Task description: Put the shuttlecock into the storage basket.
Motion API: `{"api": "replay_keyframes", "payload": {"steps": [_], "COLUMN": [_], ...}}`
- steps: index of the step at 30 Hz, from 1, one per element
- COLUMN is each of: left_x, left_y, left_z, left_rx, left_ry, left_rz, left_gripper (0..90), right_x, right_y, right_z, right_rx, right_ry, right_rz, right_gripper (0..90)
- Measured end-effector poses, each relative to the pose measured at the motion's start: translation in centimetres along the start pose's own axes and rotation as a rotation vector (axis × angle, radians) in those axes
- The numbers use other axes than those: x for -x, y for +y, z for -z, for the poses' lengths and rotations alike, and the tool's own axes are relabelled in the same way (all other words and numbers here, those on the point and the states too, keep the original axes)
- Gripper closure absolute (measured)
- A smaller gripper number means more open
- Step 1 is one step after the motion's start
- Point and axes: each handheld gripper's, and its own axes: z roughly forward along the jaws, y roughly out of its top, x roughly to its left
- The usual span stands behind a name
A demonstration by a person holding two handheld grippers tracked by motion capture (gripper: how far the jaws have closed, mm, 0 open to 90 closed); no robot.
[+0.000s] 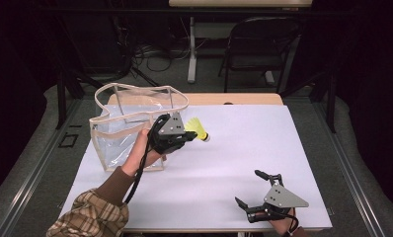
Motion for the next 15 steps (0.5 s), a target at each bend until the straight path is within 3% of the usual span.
{"api": "replay_keyframes", "payload": {"steps": [15], "left_x": [-0.8], "left_y": [1.6], "left_z": [0.3], "left_rx": [0.019], "left_ry": [0.007], "left_rz": [-0.015], "left_gripper": [89.7], "right_x": [0.0], "right_y": [0.0], "right_z": [0.0], "right_rx": [-0.002], "right_ry": [-0.002], "right_rz": [0.001], "right_gripper": [0.0]}}
